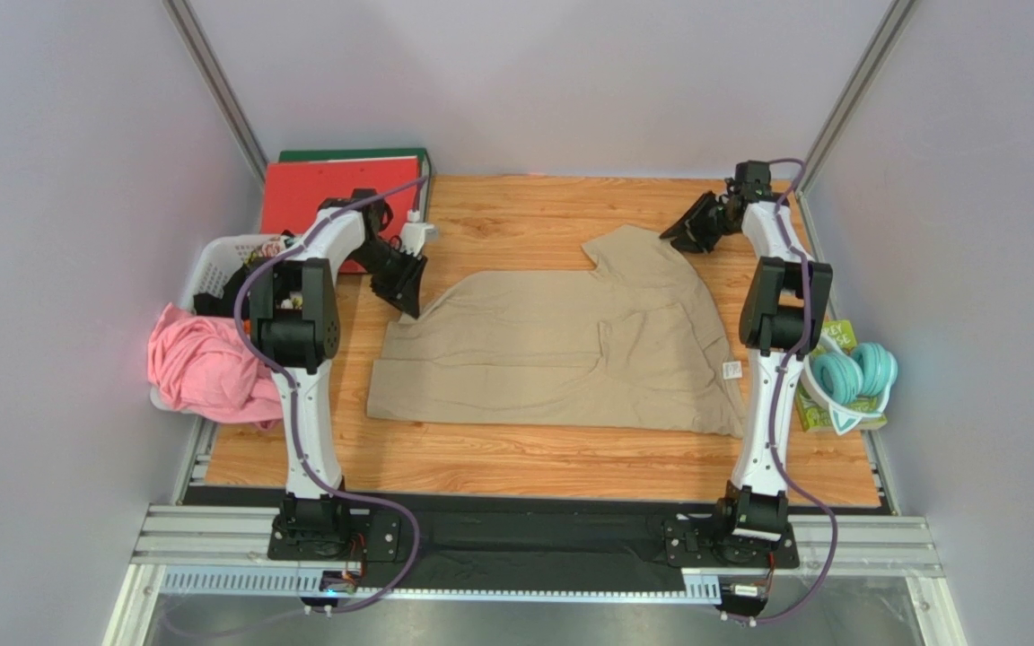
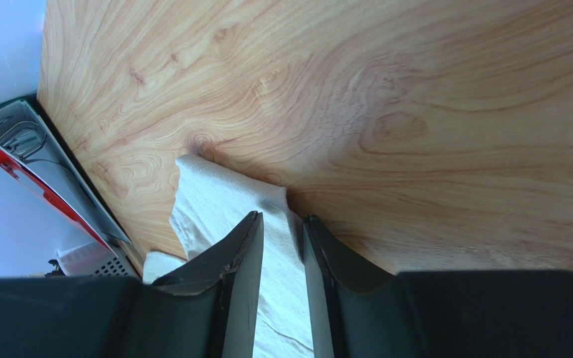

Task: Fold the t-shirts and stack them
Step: Fold the tshirt

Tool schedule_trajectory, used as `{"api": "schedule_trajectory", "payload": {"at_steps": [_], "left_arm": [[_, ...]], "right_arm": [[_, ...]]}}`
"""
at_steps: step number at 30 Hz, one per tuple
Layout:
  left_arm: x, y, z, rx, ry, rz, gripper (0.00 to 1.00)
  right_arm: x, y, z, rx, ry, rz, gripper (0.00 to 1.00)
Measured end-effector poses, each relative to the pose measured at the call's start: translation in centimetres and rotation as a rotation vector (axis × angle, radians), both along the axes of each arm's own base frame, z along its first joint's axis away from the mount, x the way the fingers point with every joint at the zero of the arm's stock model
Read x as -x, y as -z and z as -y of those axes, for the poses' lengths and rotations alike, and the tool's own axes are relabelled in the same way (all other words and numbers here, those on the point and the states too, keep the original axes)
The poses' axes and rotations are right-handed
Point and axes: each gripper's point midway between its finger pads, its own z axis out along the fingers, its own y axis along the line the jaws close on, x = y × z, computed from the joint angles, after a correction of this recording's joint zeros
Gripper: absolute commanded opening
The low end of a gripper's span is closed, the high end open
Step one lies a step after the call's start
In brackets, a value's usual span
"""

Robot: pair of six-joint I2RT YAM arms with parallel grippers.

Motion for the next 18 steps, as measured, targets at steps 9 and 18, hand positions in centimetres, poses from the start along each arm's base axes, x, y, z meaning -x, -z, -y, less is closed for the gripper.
{"api": "schedule_trajectory", "payload": {"at_steps": [9, 18], "left_arm": [[-0.04, -0.18, 0.08, 0.006, 0.005, 0.007, 0.00], [-0.24, -0.84, -0.16, -0.008, 0.004, 0.027, 0.00]], "right_arm": [[0.33, 0.45, -0.07, -0.003, -0.001, -0.015, 0.00], [0.34, 0.34, -0.17, -0.009, -0.005, -0.013, 0.00]]}}
